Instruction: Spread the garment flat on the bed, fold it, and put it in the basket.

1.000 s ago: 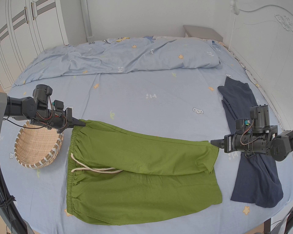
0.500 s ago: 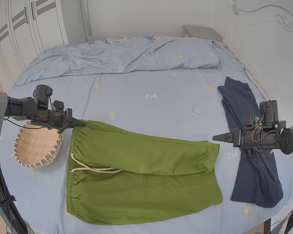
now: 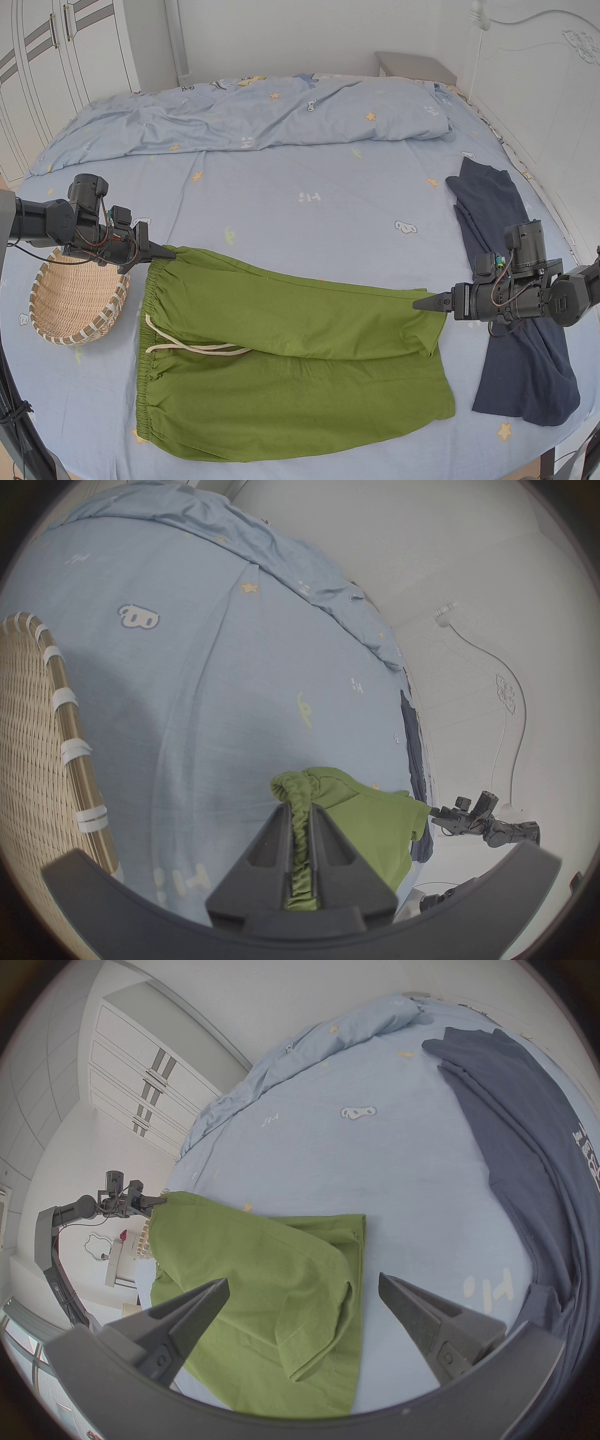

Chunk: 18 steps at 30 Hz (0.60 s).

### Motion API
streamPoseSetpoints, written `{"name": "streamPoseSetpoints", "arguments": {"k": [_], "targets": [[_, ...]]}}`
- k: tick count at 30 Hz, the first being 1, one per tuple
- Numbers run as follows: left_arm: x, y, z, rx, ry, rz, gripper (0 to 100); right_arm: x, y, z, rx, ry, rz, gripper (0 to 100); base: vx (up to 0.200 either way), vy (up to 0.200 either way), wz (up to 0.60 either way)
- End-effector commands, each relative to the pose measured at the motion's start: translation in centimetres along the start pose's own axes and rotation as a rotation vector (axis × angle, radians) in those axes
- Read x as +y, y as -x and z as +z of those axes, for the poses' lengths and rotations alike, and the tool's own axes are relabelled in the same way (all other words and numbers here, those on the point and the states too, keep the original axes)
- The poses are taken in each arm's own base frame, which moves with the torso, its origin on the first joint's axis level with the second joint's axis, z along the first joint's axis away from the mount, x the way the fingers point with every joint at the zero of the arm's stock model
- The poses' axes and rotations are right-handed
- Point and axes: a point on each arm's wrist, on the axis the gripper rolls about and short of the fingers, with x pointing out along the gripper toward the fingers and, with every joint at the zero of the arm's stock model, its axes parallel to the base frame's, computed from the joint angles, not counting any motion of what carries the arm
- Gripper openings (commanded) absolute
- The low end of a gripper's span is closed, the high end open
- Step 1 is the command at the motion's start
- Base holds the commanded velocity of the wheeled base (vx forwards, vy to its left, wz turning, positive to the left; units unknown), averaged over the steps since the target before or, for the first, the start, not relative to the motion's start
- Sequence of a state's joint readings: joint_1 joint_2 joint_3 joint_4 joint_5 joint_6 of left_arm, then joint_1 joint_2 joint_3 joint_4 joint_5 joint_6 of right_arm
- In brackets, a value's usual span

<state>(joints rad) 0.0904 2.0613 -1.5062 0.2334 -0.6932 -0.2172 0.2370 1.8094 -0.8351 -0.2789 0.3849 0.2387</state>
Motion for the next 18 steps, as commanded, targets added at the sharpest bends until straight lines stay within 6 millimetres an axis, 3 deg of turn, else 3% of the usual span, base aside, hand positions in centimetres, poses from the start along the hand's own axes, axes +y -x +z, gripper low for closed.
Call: {"name": "streamPoseSetpoints", "arguments": {"k": [1,3,4,14,18], "targets": [[0.0,0.0,0.0,0.0,0.001,0.0,0,-0.2,-0.6,-0.3,0.019,-0.007,-0.002,100,0.0,0.0,0.0],[0.0,0.0,0.0,0.0,0.001,0.0,0,-0.2,-0.7,-0.3,0.019,-0.007,-0.002,100,0.0,0.0,0.0],[0.0,0.0,0.0,0.0,0.001,0.001,0,-0.2,-0.7,-0.3,0.018,-0.008,-0.001,0,0.0,0.0,0.0],[0.0,0.0,0.0,0.001,0.002,0.002,0,-0.4,-0.4,0.0,0.004,-0.007,-0.005,0,0.0,0.0,0.0],[0.2,-0.1,0.0,0.0,-0.006,0.007,0,-0.1,0.1,1.4,-0.054,0.013,-0.026,0,0.0,0.0,0.0]]}}
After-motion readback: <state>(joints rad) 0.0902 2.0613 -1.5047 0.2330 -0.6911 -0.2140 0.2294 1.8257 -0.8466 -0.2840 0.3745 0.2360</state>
